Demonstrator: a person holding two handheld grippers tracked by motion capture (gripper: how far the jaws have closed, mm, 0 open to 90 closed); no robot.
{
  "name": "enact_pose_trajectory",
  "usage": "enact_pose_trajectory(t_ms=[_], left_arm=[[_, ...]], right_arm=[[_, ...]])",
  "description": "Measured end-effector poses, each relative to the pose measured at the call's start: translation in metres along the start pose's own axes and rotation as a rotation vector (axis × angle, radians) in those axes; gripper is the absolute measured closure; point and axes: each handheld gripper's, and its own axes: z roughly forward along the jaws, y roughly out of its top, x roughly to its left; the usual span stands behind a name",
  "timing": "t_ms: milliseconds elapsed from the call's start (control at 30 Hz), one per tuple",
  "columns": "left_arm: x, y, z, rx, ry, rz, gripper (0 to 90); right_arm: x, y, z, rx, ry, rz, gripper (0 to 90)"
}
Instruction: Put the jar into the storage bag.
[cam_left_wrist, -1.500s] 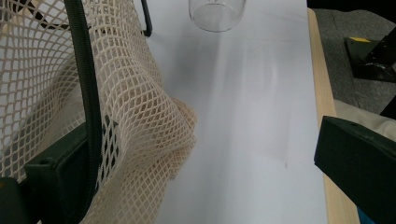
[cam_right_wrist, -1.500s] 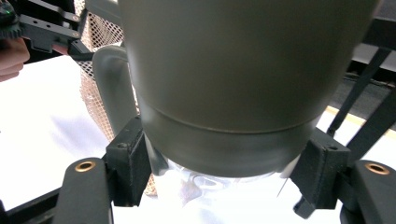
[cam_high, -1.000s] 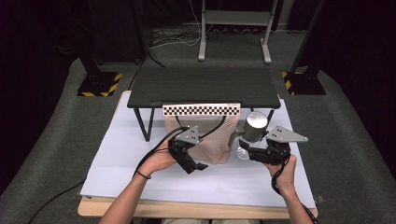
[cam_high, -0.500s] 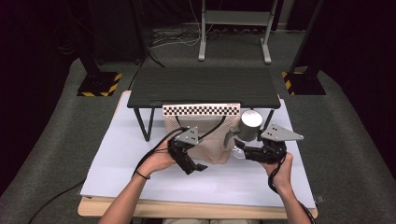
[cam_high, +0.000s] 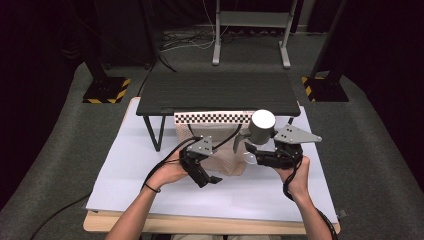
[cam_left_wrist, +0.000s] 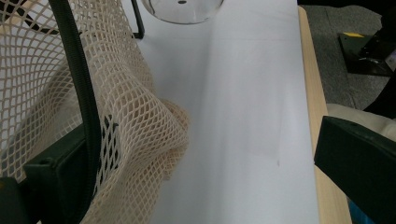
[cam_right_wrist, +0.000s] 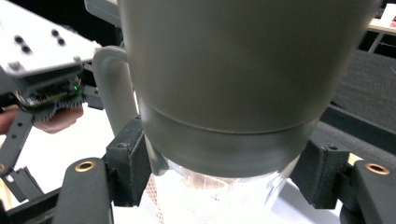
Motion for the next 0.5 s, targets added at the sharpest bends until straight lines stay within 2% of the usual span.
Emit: enact_pose_trajectory(t_ms=[500], left_arm=[[0.000, 0.001, 0.001, -0.001, -0.006, 0.004, 0.0]], right_arm=[[0.008, 0.037, 0.008, -0.020, 0.021, -0.031, 30.1]])
